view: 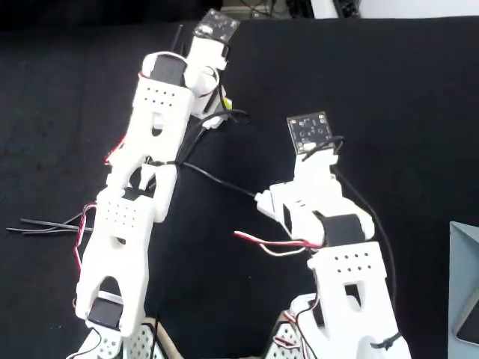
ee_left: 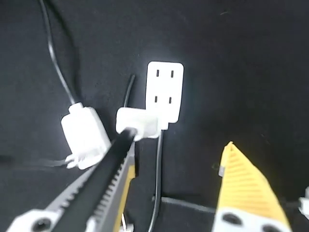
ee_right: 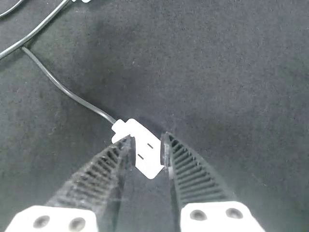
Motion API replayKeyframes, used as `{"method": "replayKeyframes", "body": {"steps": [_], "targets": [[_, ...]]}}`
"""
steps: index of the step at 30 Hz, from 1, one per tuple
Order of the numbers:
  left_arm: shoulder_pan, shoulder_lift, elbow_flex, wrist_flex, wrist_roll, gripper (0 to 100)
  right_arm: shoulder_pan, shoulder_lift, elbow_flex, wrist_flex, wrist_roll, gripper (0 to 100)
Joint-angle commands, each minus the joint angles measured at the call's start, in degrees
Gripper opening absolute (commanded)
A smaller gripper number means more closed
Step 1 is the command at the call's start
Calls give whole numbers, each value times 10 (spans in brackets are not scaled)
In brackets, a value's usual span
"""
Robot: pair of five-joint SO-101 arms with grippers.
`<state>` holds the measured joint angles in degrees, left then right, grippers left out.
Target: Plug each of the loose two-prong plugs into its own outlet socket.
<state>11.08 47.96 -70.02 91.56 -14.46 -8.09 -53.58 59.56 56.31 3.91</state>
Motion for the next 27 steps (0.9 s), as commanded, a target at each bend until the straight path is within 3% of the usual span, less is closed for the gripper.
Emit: {"method": "replayKeyframes", "body": {"steps": [1,14,27], "targets": [[-1,-6,-87,60,4,278,4,-8,-3,-11,0,96],[0,101,-94,-35,25,210,4,-7,-2,-11,0,96],[42,94,-189,95,27,205,5,-9,-2,-11,0,97]]}}
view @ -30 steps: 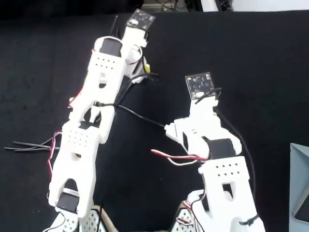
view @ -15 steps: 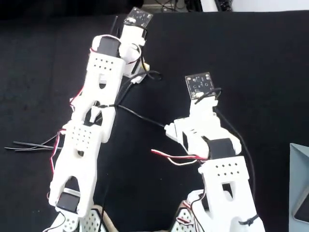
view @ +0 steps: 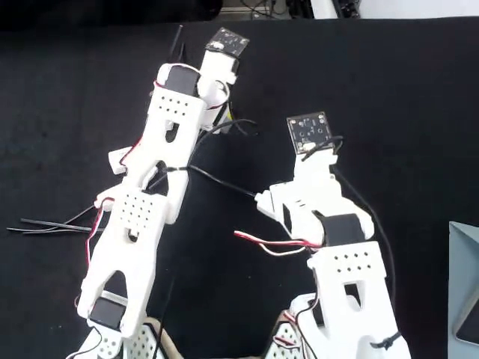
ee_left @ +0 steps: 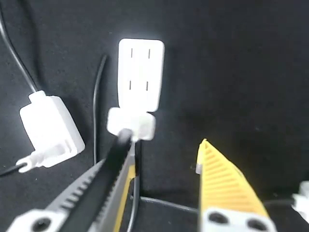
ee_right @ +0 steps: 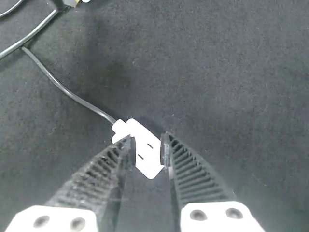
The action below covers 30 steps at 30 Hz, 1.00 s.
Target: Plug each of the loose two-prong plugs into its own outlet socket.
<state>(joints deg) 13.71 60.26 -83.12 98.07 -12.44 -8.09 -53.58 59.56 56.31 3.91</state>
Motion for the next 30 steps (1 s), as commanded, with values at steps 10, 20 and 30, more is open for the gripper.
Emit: {"method": "replayKeyframes", "body": {"steps": [10,20,30], "targets": [[14,-41,-30,30,8,205,7,-10,-4,-11,-4,96],[20,-232,119,30,8,205,8,-8,-6,-11,-3,97],[20,-510,453,27,3,209,8,-7,-6,-11,-2,97]]}}
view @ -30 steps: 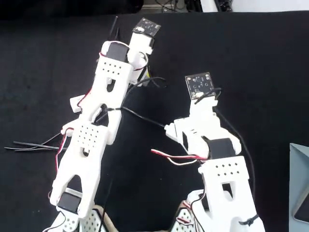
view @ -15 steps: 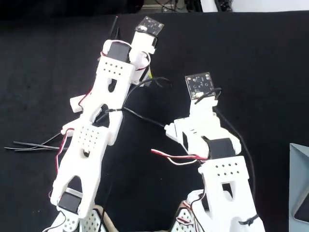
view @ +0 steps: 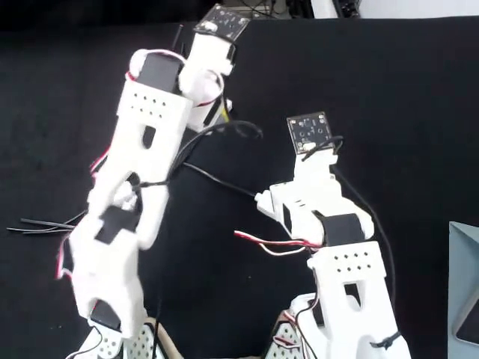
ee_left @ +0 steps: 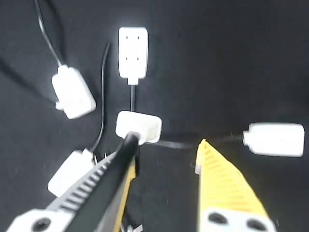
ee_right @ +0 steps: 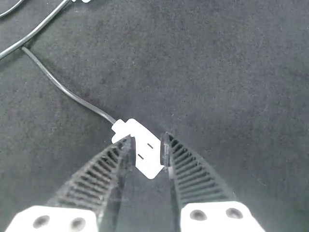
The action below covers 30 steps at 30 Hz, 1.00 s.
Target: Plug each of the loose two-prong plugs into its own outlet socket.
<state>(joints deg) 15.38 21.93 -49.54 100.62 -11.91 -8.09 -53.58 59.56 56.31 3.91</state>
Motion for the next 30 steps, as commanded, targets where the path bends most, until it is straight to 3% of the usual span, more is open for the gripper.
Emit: {"method": "replayKeyframes", "body": {"steps": [1,5,10,13,17,23,27,30], "targets": [[2,-151,151,1,-3,210,8,-7,-6,-11,-2,97],[0,-237,272,0,-4,213,8,-8,-4,-11,-3,97],[-4,-314,397,0,-4,326,5,-7,-2,-11,-3,98],[-4,-350,473,0,-10,340,4,-7,-2,-11,-4,99],[-4,-375,596,1,-66,339,4,-7,-1,-9,-4,99],[-6,-382,725,1,-75,335,4,-7,2,-11,-4,99],[-39,-382,764,1,-78,257,-10,-7,7,-11,-2,99],[-89,-382,774,2,-123,220,-18,-7,7,-11,-4,99]]}}
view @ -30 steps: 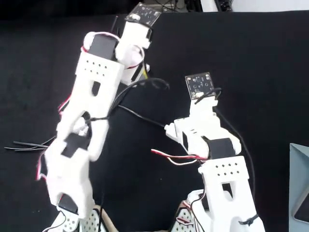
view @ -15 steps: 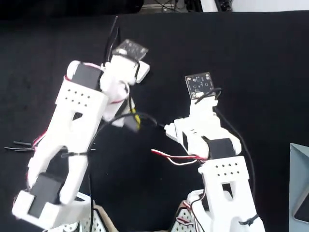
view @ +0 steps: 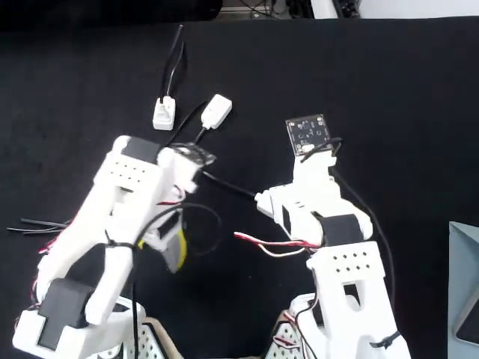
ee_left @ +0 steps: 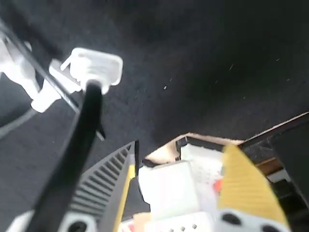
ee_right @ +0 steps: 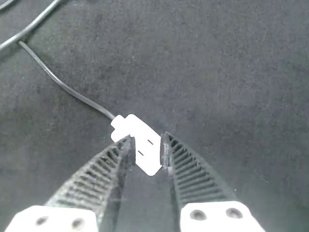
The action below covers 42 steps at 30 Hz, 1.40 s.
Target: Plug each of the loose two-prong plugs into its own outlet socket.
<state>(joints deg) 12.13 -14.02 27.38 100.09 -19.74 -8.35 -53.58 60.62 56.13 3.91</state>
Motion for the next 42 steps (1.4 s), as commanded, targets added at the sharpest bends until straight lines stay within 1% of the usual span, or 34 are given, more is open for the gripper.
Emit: {"method": "replayKeyframes", "body": {"steps": [1,5,8,14,18,23,24,29,33,36,38,40,42], "targets": [[-78,-22,5,7,-58,220,-15,-7,-3,-10,-4,99],[-142,-33,-7,8,-90,242,-15,-7,-3,-10,-3,99],[-151,-80,-5,8,-109,259,-15,-7,-3,-10,-1,99],[-149,-278,-2,8,-113,261,-15,-7,-3,-10,0,99],[-149,-401,22,4,-112,262,-15,-7,-3,-10,0,99],[-154,-522,91,-69,-109,262,-15,-7,-3,-10,0,99],[-154,-543,110,-85,-107,262,-15,-7,-3,-10,0,99],[-155,-634,171,-154,-47,261,-15,-7,-3,-10,-4,99],[-171,-683,190,-164,-14,261,-17,-7,-4,-10,-8,99],[-205,-711,211,-164,2,261,-51,-7,-8,-10,-51,99],[-246,-724,230,-169,12,259,-98,-7,-9,-9,-69,99],[-297,-734,256,-194,27,258,-148,-5,-17,-6,-81,99],[-346,-744,292,-236,56,257,-194,3,-34,-5,-105,99]]}}
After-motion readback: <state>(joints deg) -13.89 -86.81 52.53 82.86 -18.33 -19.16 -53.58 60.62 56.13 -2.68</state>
